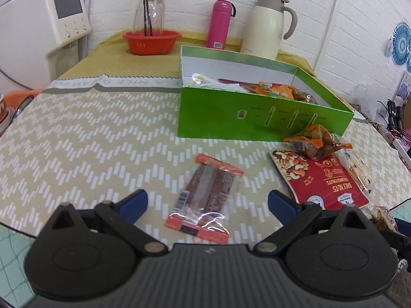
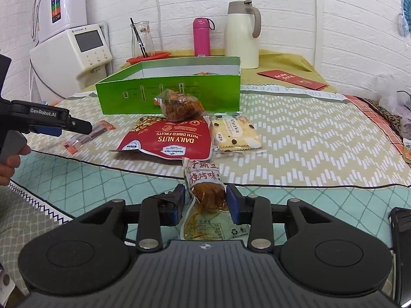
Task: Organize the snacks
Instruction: 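Grasp the sausage stick pack with the left gripper while the right gripper grasps the brown snack bag, then carry the sausage pack into the box with the left gripper while the right gripper carries the brown bag in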
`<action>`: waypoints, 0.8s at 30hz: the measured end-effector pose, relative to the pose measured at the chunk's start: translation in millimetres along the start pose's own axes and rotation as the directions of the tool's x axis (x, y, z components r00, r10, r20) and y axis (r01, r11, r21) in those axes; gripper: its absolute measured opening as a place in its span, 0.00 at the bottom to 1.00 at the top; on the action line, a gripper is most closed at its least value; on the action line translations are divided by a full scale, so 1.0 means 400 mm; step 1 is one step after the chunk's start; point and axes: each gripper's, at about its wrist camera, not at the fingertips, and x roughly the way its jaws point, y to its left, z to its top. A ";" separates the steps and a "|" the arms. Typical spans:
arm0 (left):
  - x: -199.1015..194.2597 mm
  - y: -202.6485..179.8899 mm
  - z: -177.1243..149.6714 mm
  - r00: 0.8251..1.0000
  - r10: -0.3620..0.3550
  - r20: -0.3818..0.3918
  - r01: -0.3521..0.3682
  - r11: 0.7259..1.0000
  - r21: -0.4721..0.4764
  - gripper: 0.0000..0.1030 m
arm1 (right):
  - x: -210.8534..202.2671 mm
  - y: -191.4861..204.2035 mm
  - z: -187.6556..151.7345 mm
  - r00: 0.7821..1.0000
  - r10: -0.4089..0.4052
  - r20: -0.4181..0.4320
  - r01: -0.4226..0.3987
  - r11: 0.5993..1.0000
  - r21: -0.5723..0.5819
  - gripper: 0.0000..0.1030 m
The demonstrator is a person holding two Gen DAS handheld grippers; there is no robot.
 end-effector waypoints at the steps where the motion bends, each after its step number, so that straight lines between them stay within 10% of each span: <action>1: 0.004 0.000 0.000 1.000 -0.001 -0.003 0.001 1.000 0.002 0.95 | 0.001 0.000 0.002 1.000 0.001 -0.002 -0.001 1.000 0.004 0.66; 11: 0.029 0.003 -0.008 1.000 -0.013 -0.024 0.013 1.000 0.029 0.94 | 0.006 0.020 0.005 1.000 0.002 -0.006 -0.002 1.000 0.002 0.85; 24: 0.031 -0.014 -0.012 1.000 0.005 0.012 -0.007 0.987 0.163 0.42 | 0.005 0.030 0.004 1.000 0.014 -0.006 -0.014 1.000 0.002 0.86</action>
